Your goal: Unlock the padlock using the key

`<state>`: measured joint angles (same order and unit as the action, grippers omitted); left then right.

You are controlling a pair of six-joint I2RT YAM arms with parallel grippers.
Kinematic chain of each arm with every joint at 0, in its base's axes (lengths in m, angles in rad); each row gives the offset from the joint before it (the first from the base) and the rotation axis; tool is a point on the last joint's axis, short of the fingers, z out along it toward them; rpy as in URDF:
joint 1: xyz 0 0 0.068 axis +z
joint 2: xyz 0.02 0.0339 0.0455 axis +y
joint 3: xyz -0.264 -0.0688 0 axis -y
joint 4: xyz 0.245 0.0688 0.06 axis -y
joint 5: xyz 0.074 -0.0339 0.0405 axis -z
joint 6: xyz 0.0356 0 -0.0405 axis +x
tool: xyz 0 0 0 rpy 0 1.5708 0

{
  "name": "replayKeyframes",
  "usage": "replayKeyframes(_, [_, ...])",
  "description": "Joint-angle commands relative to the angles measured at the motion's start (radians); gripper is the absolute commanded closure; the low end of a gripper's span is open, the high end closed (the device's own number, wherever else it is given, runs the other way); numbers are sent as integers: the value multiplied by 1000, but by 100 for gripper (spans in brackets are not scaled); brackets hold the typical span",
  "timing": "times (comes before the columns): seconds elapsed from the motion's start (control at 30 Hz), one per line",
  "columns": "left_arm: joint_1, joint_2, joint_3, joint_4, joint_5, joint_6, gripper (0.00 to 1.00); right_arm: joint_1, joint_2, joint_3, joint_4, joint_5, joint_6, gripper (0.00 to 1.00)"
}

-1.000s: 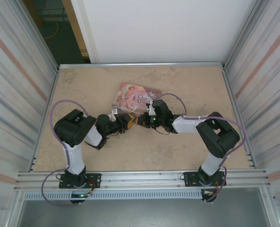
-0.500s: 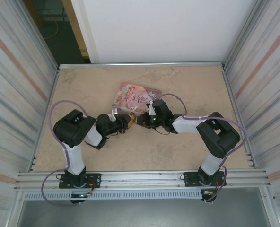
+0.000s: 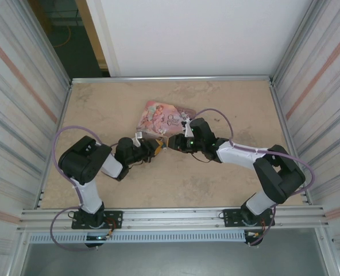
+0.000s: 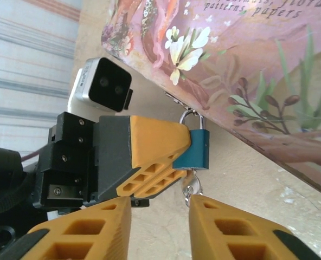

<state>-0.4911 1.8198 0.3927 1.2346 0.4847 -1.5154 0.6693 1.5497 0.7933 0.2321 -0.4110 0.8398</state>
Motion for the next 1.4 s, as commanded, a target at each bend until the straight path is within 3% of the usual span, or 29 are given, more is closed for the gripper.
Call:
replayKeyframes(0.0, [-6,-43,14,-7,2,26,98,-11,-63,-16,-62,49,-67,64])
replayKeyframes(0.33, [-6,-82,24,-87,11,27,100,-24,-211,-45,-161,183,-154,45])
replayKeyframes(0.83, [-18,-219,79,-375,29,74,100,-34,-444,-121,-141,322,-363,3])
replayKeyframes(1.03, [-20,-274,103,-479,27,104,100,-9,-507,-174,-63,343,-513,1])
replayKeyframes(1.37, [-21,-323,123,-575,26,123,100,123,-585,-236,-39,414,-992,1])
